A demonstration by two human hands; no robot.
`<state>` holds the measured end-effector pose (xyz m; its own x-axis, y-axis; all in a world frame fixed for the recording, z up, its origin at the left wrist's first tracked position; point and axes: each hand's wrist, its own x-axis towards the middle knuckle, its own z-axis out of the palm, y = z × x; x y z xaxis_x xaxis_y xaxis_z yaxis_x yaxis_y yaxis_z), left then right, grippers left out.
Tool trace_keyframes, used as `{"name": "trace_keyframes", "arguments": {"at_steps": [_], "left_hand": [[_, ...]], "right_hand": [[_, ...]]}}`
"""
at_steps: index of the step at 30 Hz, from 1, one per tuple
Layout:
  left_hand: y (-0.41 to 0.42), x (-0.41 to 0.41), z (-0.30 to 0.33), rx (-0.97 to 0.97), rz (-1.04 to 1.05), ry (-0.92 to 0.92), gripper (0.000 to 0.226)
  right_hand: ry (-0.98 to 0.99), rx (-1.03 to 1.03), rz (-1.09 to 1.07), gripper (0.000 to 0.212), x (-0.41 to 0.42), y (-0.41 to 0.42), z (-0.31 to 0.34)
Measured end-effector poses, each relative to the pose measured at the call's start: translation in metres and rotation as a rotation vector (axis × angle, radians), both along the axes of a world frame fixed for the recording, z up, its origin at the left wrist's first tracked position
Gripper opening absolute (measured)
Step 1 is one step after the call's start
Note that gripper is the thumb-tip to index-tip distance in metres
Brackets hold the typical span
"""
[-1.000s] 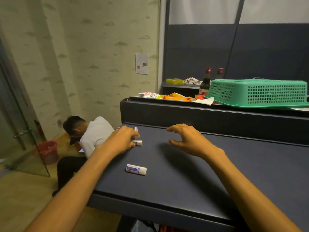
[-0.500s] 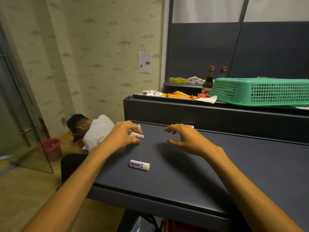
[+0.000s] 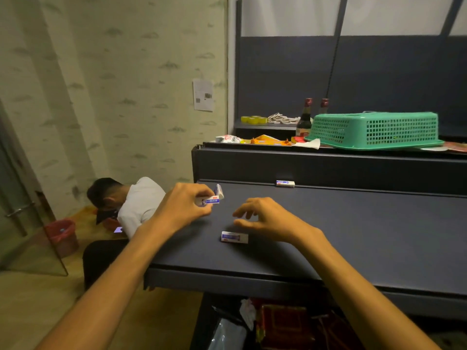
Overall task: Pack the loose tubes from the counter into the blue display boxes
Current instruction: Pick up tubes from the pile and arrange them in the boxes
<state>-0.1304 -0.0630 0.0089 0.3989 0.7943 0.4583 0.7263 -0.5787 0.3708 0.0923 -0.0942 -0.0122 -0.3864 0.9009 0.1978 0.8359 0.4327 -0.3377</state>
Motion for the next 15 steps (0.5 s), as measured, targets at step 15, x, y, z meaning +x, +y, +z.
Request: {"name": "trace_keyframes", "arguments": {"at_steps": [15], "left_hand": [[-0.001,-0.033,-0.025,-0.014,-0.151,-0.095,0.026]], "right_hand": [[0.095,-0.026,-0.13,0.023,-0.023,-0.019,-0.008]]}}
